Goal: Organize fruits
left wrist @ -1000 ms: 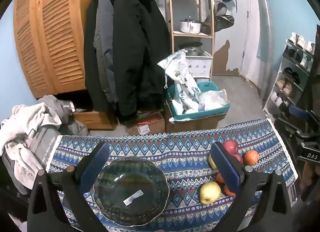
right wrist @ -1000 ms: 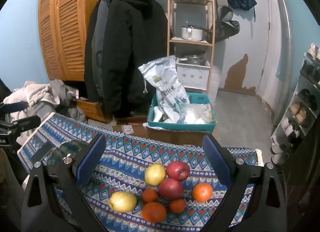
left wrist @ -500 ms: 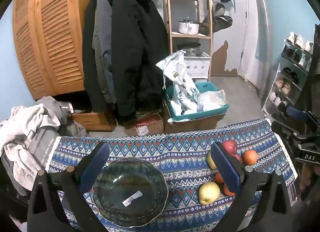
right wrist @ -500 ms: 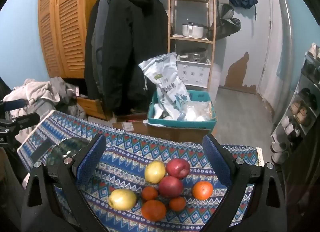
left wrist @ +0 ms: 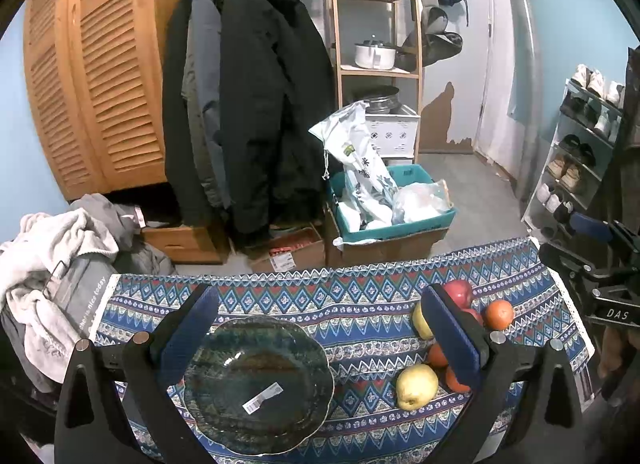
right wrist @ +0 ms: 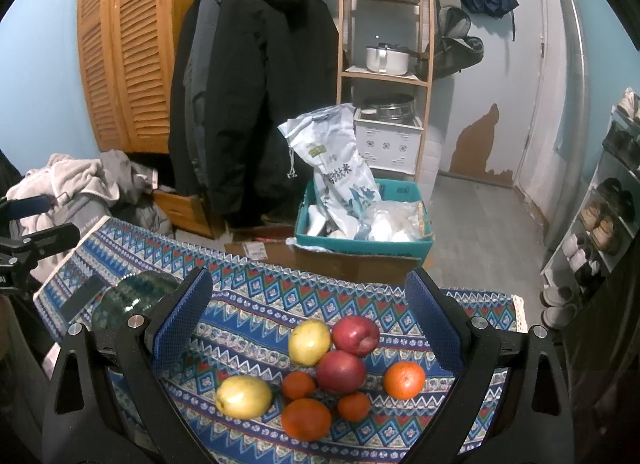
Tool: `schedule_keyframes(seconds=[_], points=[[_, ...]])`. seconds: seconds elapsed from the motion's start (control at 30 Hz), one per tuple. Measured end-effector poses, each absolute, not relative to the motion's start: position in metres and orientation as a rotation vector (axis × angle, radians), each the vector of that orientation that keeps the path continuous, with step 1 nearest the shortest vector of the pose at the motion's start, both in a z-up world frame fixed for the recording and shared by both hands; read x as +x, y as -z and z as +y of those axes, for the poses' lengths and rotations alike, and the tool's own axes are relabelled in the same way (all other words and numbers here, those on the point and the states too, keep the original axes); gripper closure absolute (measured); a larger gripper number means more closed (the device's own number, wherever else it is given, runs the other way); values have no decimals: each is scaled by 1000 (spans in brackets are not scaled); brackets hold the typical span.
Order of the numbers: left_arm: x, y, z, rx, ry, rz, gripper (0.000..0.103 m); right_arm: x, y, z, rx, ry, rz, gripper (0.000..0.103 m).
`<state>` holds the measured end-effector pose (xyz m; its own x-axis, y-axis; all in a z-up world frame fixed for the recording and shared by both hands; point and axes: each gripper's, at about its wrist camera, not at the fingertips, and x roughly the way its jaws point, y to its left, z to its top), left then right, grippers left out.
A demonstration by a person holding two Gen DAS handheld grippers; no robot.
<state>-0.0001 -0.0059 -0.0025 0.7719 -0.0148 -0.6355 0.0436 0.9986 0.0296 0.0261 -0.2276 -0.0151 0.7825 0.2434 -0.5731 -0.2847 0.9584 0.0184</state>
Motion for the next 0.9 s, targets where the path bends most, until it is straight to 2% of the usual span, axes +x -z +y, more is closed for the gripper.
schedule_keyframes(seconds=[0.9], points=[[0,5,-7,35,36,702,1,27,15,-229,-70,-286,613,8]])
